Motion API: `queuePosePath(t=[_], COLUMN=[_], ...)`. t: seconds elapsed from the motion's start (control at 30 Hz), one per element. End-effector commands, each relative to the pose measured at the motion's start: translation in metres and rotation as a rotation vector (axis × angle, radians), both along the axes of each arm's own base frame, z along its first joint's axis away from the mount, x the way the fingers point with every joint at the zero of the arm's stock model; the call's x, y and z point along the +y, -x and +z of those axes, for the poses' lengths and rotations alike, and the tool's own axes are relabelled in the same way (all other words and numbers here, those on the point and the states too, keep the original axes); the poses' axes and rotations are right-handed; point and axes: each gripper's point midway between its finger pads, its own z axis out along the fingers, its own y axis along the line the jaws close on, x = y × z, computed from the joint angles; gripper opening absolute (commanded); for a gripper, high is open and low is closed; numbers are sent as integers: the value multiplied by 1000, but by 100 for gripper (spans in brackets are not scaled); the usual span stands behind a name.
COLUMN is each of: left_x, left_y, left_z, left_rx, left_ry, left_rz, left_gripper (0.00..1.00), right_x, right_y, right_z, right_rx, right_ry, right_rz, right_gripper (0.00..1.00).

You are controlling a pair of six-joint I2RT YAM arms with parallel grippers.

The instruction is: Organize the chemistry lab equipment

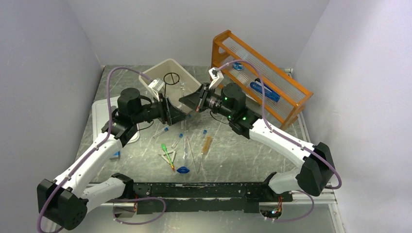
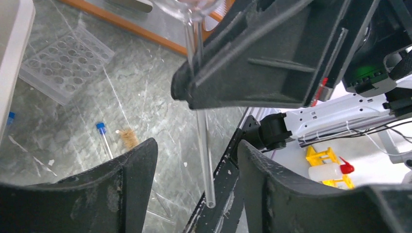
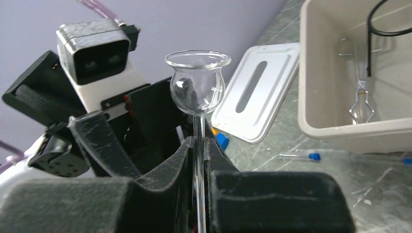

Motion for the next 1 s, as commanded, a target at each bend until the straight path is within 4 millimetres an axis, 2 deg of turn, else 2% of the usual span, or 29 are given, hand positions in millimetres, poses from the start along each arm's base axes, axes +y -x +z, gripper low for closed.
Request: queuePosePath(t=[0.0, 0.1, 0.27, 0.37, 0.47, 0.53, 0.57, 0.63, 0.67, 0.73, 0.8, 0.87, 0.97], left_x=[-6, -7, -4, -2, 0, 1, 0, 0, 1, 6, 13, 22, 48], left_y=[-6, -7, -7, -8, -9, -10, -10, -12, -13, -20, -30, -44, -74], left_z=[31, 29, 32, 35, 36, 36, 36, 35, 34, 30, 25, 22, 11], left_rx=[-83, -74, -88, -102, -109, -115, -115, -113, -111, -98, -73, -45, 26], left_ry=[55, 47, 49, 54, 48, 48, 47, 39, 33, 5, -24, -56, -128], left_rz=[24, 27, 51, 68, 83, 86, 86, 87, 98, 148, 218, 313, 538], left_gripper=[60, 49, 45, 38, 26, 11, 6, 5, 5, 5, 5, 5, 5], right_x=[8, 7, 5, 4, 3, 3, 3, 1, -2, -12, -22, -30, -40], right_y=[15, 18, 17, 19, 18, 17, 17, 15, 12, 4, -2, -7, -11], right_z=[22, 20, 16, 15, 15, 15, 16, 17, 15, 14, 14, 13, 8], right_rx=[-45, -41, -33, -39, -42, -41, -38, -40, -34, -25, -20, -13, 1], right_ry=[-52, -53, -52, -60, -63, -63, -65, -66, -61, -58, -55, -42, -9], right_rz=[112, 129, 129, 139, 133, 131, 128, 109, 83, 17, -32, -72, -128], right_gripper=[6, 6, 6, 6, 7, 9, 13, 29, 43, 57, 63, 64, 64])
